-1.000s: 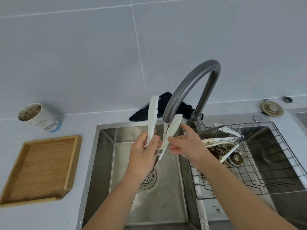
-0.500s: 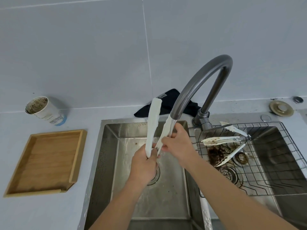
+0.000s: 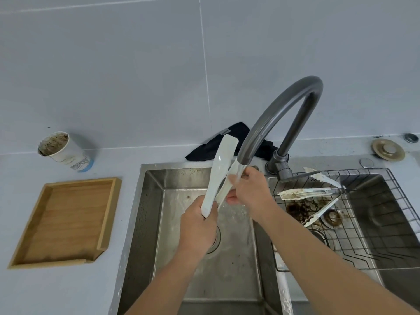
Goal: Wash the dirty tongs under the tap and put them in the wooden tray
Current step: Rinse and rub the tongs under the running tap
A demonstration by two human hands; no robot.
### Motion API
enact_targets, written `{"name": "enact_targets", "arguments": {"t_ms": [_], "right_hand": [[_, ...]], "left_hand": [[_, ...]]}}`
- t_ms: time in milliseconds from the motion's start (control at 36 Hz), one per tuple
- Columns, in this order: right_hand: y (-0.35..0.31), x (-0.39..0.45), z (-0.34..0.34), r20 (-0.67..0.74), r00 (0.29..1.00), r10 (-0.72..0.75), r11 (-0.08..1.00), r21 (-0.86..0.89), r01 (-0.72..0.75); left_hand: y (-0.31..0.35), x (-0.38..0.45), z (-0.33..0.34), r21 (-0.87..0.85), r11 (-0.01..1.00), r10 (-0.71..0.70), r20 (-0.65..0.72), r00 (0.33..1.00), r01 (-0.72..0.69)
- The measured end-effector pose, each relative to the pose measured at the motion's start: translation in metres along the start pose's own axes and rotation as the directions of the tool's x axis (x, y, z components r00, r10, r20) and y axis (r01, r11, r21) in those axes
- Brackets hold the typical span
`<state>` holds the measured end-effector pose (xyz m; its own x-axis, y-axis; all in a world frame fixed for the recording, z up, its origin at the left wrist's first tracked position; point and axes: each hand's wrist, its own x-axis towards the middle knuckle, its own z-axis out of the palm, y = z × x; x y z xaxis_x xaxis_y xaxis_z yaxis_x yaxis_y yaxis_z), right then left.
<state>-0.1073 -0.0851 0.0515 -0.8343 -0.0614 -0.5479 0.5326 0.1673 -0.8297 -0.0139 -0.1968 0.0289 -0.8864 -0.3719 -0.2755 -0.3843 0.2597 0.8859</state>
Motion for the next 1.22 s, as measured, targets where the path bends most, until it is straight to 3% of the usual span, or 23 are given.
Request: {"name": "enact_targets", "arguments": {"t_ms": [83, 250, 500, 639, 833, 917, 1111, 1222], "right_hand": [[0.003, -0.004, -0.003, 0.077, 0.997, 0.012, 1.0, -0.027, -0.01], [0.015, -0.021, 0.004, 0.148, 0.983, -0.105, 0.989, 0.12, 0.087], [0.005, -0.015, 0.001, 0.039, 0.98, -0.193, 0.981, -0.005, 0.193], [-0.016, 0.003, -0.021, -0.151, 0.971, -0.183, 0.982, -0.072, 0.174], [-0.016, 0.02, -0.041, -0.066, 0.944, -0.323, 0.848, -0.462, 0.257], [-0.019, 0.022, -0.045, -0.024, 0.939, -0.344, 0.795, -0.54, 0.277], [-0.035, 0.023, -0.059, 0.263, 0.961, -0.09, 0.841, -0.496, 0.215], [-0.04, 0.022, -0.061, 0.365, 0.931, 0.017, 0.732, -0.638, 0.237]], "left_hand": [[-0.004, 0.0, 0.001, -0.022, 1.0, -0.002, -0.008, 1.0, 0.001], [-0.003, -0.005, 0.007, -0.122, 0.992, -0.014, 0.064, 0.998, 0.022], [0.001, -0.002, 0.003, -0.102, 0.994, -0.027, 0.062, 0.998, 0.033], [0.002, -0.019, -0.002, -0.085, 0.996, -0.024, 0.115, 0.993, 0.034], [-0.006, -0.023, -0.005, -0.1, 0.99, -0.092, 0.101, 0.991, 0.102], [-0.006, -0.019, -0.011, -0.071, 0.991, -0.106, 0.074, 0.992, 0.111], [0.003, -0.003, -0.034, 0.022, 0.999, -0.031, -0.009, 0.999, 0.031], [0.004, 0.009, -0.044, 0.092, 0.996, 0.002, -0.026, 1.0, 0.001]]}}
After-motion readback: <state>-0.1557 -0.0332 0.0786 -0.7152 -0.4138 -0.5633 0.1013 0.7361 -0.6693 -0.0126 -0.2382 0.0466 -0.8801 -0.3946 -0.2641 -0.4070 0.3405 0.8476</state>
